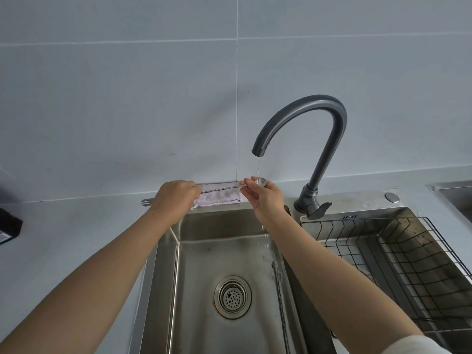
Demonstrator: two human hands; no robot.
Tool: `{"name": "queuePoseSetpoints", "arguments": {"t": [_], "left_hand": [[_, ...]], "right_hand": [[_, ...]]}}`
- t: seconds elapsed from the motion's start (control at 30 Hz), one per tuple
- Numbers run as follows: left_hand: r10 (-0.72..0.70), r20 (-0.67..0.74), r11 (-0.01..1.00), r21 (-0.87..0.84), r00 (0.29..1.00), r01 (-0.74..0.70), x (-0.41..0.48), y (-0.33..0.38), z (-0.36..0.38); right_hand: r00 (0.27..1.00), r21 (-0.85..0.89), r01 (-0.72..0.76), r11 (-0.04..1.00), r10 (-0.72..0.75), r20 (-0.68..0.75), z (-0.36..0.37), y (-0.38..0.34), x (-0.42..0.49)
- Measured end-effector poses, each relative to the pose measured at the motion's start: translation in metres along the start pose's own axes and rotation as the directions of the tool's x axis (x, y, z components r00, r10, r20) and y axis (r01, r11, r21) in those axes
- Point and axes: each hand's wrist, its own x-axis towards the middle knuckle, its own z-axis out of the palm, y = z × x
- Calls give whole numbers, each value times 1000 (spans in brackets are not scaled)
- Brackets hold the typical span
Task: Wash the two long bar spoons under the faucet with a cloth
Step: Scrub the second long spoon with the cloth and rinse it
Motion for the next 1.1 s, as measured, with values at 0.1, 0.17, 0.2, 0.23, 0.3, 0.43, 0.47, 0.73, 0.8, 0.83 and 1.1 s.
{"name": "queuePoseSetpoints", "arguments": {"t": [0.1,0.17,0.2,0.23,0.3,0.43,0.47,0.73,0.8,0.83,1.1], "left_hand": [[0,-24,1000,-12,1000,-1,2,4,-3],[6,-34,1000,-1,999,-6,6,8,-5],[10,-40,1000,2,999,-10,8,10,-6],[13,-51,1000,1,999,-13,9,11,-7],[20,-71,1000,5,997,-20,12,14,-9],[32,-110,999,-6,993,-33,19,19,-11],[41,-132,999,-7,990,-42,20,21,-10],[55,-82,998,11,995,-54,28,34,-15],[58,-120,998,21,991,-56,28,32,-16],[63,-143,998,23,988,-61,27,29,-14],[34,-76,999,24,996,-33,24,31,-13]], "right_hand": [[999,-9,-12,1000,12,-47,4,2,1],[998,-20,-35,999,33,-60,9,4,1],[997,-13,-51,999,50,-63,12,5,1],[996,-1,-61,998,61,-61,13,5,1],[998,9,-50,999,51,-41,13,4,2],[1000,5,3,1000,-3,-28,8,1,1],[999,10,17,1000,-17,-43,7,1,1],[993,-76,27,997,-35,-113,13,4,0],[993,-58,44,997,-50,-103,11,2,-1],[994,-44,50,998,-54,-99,9,0,-1],[995,-36,-21,999,17,-98,14,4,-2]]}}
